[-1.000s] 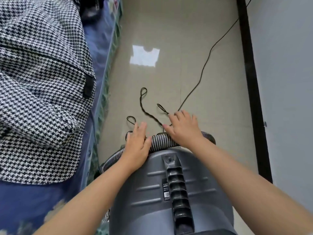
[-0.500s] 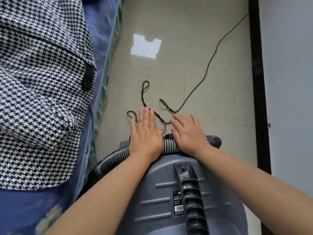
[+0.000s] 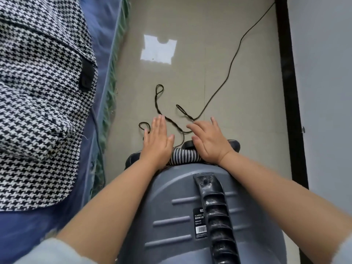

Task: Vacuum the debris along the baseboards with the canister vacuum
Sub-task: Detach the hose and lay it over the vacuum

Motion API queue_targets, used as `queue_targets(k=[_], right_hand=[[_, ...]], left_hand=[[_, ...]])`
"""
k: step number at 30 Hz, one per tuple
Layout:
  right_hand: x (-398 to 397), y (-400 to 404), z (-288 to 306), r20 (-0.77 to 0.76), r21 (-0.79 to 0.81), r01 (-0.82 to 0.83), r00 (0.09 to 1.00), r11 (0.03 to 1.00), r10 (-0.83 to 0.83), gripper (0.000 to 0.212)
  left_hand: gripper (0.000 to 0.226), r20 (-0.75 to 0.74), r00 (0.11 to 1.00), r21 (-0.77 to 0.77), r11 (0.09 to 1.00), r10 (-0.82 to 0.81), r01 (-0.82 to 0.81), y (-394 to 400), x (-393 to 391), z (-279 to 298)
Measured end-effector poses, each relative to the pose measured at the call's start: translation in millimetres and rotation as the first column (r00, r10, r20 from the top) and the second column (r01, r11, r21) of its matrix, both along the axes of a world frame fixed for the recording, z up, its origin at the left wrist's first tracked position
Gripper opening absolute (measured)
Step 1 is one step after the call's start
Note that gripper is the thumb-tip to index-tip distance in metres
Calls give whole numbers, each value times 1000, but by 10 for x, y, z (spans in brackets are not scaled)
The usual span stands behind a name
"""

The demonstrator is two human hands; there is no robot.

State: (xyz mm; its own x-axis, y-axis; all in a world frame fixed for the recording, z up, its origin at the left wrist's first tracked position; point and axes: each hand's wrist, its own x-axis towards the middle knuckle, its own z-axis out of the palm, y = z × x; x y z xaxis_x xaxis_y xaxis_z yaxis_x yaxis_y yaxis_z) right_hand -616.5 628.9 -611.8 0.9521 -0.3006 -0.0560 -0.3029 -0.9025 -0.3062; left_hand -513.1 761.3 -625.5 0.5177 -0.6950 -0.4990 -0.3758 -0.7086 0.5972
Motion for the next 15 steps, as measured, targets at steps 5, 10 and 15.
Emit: queue_targets(k=[5,10,15], right_hand=[[-150,-51,276,-205,167,160,971,973,-124,63],[-788,69,699,-186,325,339,938,883,-291,51],[-1472,415,877,-248,437,402,914,805,-322,54]], left_hand=[[58,10,1000,95,995,23,-24,149,-121,224],[48,2,997,-45,996,76,-76,336,-222,724],[42,39,999,-125,991,-35,40,348,-827,1377]])
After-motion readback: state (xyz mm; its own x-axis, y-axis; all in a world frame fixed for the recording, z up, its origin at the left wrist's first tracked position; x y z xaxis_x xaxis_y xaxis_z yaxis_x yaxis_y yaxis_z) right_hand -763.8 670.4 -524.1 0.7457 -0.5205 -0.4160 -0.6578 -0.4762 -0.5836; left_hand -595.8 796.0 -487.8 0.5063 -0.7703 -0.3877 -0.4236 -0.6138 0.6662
